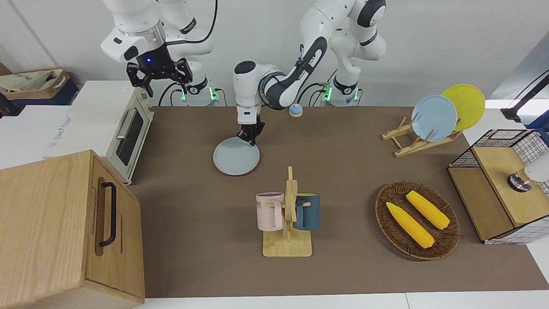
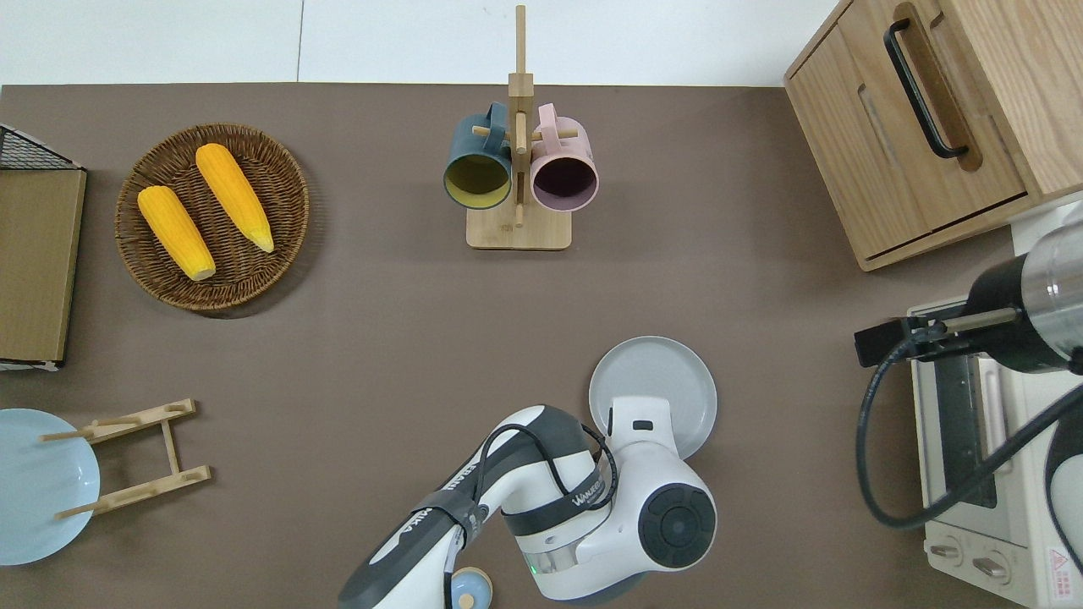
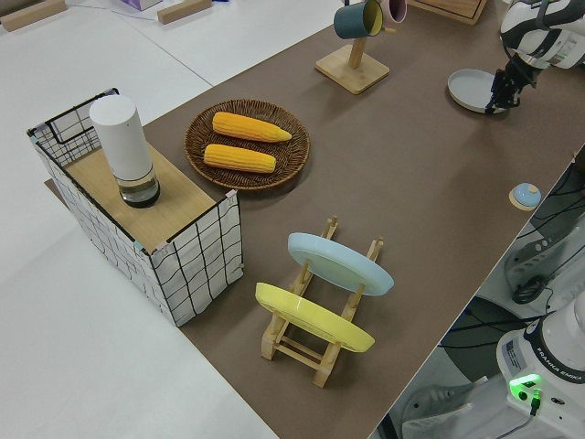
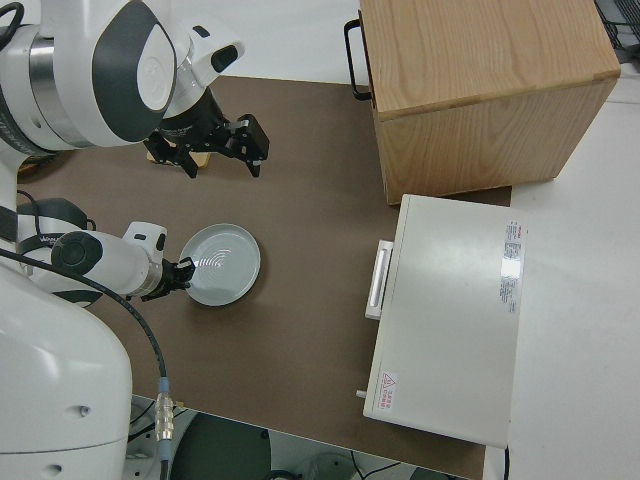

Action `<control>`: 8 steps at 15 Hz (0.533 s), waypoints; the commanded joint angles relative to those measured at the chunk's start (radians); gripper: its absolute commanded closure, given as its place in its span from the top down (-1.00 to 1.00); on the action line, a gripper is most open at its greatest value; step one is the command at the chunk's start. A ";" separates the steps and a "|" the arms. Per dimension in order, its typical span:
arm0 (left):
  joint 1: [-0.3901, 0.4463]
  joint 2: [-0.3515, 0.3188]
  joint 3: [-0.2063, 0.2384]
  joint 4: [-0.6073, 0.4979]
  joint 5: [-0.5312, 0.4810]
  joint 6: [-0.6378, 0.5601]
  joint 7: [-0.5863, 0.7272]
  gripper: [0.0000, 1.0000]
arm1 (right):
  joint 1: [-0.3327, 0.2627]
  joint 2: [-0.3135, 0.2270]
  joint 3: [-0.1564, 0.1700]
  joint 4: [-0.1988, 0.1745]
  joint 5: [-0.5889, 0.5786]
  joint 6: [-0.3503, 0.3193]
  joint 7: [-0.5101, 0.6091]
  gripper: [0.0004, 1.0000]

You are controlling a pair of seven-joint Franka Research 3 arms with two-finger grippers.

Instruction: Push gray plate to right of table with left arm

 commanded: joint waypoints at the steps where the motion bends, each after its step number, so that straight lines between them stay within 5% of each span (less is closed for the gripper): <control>1: -0.021 0.028 0.017 0.036 0.020 -0.028 -0.023 -0.72 | -0.020 -0.006 0.015 0.004 0.010 -0.013 0.001 0.97; 5: -0.012 0.020 0.017 0.036 0.021 -0.033 -0.015 0.29 | -0.020 -0.006 0.015 0.004 0.010 -0.013 0.001 0.97; 6: -0.007 0.013 0.019 0.036 0.021 -0.050 -0.009 0.67 | -0.020 -0.006 0.015 0.004 0.010 -0.013 0.000 0.97; 8: 0.013 -0.009 0.019 0.035 0.023 -0.067 0.000 0.94 | -0.020 -0.006 0.015 0.004 0.010 -0.013 0.000 0.97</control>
